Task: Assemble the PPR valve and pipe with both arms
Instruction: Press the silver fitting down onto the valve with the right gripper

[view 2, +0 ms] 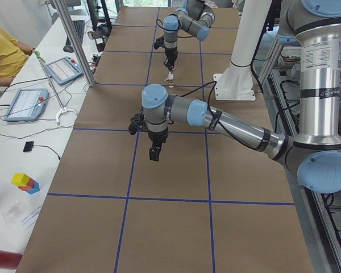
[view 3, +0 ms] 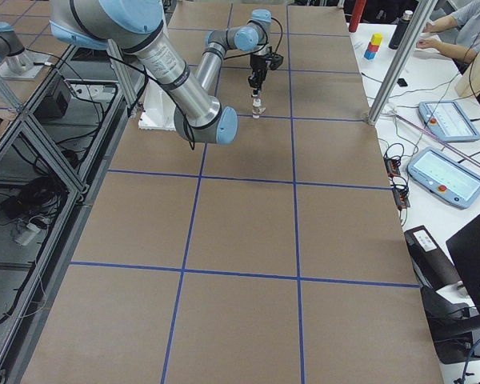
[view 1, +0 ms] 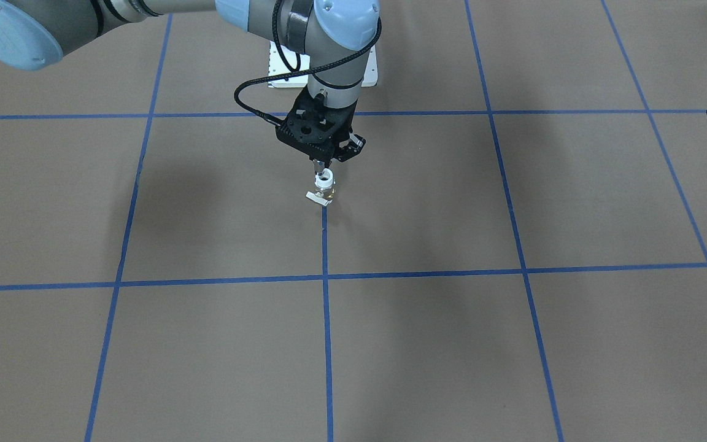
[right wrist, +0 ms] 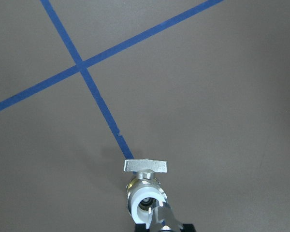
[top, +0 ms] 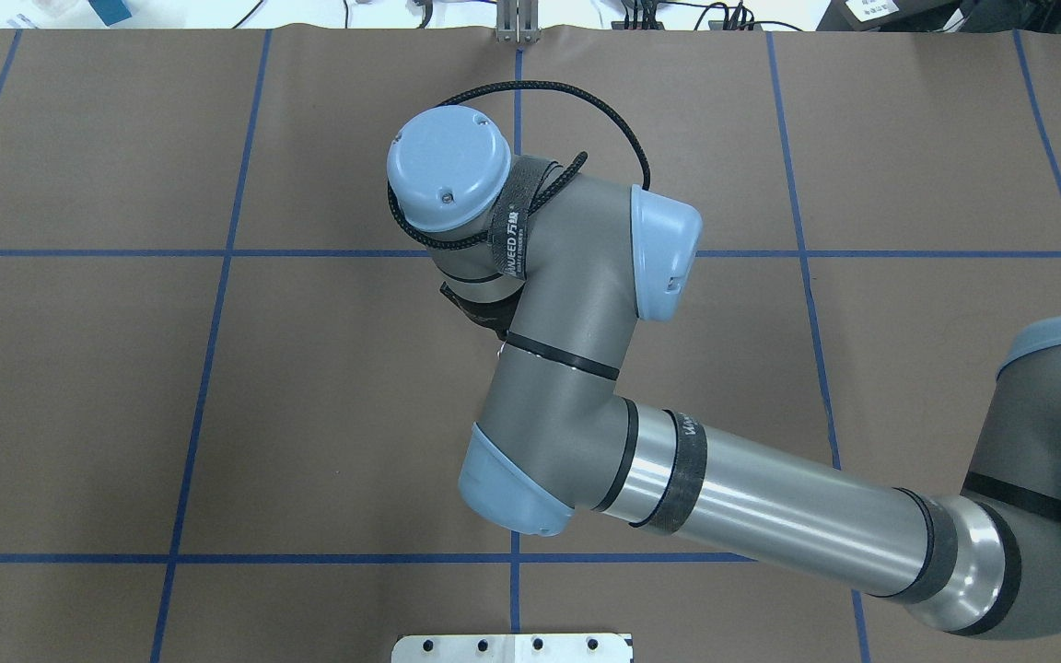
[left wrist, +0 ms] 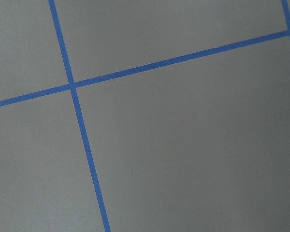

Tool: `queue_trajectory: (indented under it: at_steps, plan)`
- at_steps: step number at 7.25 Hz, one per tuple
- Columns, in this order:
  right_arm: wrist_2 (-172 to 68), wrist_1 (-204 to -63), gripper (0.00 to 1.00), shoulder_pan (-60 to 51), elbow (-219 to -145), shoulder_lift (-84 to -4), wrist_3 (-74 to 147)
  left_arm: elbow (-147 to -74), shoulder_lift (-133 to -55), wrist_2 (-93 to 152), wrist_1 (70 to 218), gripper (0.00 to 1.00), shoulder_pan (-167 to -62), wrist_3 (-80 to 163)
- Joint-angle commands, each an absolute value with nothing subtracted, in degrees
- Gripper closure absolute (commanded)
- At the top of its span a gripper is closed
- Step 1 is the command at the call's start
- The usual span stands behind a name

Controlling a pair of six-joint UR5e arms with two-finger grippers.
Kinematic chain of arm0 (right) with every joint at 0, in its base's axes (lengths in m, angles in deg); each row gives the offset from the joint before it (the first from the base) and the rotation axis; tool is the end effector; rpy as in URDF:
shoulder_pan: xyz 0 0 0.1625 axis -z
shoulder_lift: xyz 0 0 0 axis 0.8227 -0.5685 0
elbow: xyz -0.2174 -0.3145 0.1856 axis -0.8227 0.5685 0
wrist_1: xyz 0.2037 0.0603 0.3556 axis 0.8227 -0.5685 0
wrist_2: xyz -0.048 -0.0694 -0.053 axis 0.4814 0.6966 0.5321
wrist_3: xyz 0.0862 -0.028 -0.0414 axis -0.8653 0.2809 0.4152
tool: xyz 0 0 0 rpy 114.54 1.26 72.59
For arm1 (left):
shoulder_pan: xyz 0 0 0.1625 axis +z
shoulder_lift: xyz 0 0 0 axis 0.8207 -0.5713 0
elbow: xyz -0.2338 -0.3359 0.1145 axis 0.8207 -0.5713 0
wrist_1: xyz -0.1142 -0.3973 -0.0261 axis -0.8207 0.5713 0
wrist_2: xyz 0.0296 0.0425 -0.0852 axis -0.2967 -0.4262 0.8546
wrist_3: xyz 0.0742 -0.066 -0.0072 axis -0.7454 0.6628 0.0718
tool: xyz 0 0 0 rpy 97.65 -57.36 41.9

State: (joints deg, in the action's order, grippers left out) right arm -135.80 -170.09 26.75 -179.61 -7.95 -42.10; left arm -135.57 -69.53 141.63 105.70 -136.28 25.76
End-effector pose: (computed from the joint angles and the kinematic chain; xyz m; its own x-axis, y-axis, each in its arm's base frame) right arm -0.5680 -0.4294 0.0955 0.7000 0.4755 0.5329 -0.3828 0.8797 -0.2821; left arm 0.0041 -0.4446 0.4982 0.6947 0.2378 -0.6788 -0.1618 0.9712 0.1747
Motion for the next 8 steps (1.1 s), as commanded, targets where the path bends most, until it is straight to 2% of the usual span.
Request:
queue_trajectory:
  at_steps: [1,8]
  plan:
    - [-135.8,-169.4,1.00,27.1,-179.6,-7.9,-42.1,-135.5,-69.5,141.6,105.7,0.00,-136.3,25.8]
    - [-135.8,-167.8,1.00,27.4,-179.5,-8.7,-42.1,-135.5,-69.5,141.6,105.7,0.00,-136.2,25.8]
